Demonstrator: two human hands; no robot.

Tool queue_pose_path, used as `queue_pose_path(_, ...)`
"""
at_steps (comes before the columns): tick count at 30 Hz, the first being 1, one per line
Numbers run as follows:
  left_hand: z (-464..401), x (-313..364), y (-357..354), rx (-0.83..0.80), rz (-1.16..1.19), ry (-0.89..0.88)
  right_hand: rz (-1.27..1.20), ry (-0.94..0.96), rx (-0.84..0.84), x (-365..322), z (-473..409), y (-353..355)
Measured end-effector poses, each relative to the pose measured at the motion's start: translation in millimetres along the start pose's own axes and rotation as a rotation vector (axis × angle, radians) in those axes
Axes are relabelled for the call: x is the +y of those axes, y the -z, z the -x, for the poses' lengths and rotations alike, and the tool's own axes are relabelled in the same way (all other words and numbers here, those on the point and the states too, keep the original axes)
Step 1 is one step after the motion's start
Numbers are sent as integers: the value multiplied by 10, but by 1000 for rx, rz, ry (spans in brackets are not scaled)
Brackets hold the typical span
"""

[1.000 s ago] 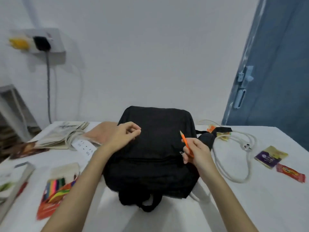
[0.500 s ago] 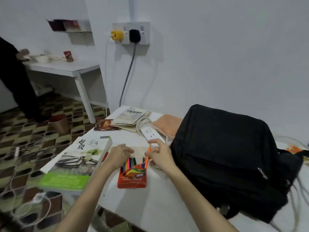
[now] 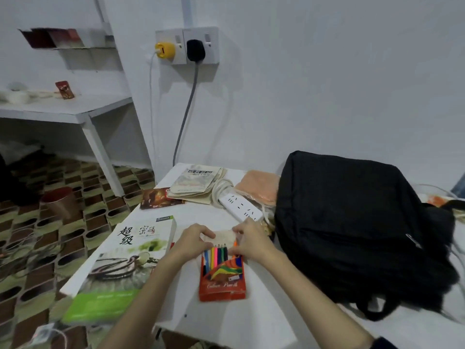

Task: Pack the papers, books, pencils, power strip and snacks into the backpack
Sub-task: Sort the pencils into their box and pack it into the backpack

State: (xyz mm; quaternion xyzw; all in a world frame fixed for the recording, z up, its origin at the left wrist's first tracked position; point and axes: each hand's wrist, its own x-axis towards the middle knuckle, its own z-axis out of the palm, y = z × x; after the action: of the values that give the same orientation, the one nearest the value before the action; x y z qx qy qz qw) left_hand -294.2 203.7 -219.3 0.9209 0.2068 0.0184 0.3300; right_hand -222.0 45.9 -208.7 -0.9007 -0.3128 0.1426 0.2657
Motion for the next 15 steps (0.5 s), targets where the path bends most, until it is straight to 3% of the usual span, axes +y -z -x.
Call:
queue_pose_path(4,-85,237,17,11,-13,-79,-111,45,4,120,186,136)
queue_pose_path(10,-255,1166,-168,146,222,-379,-341,119,583,578,635,994)
queue_pose_path(12,-295,1596,-383,169,265,-455,-380,33,774,1011,864,1274)
queue_pose_path(15,-352,2346,-881,172,266,-630,-341,-315,1046,1930,1218,1561)
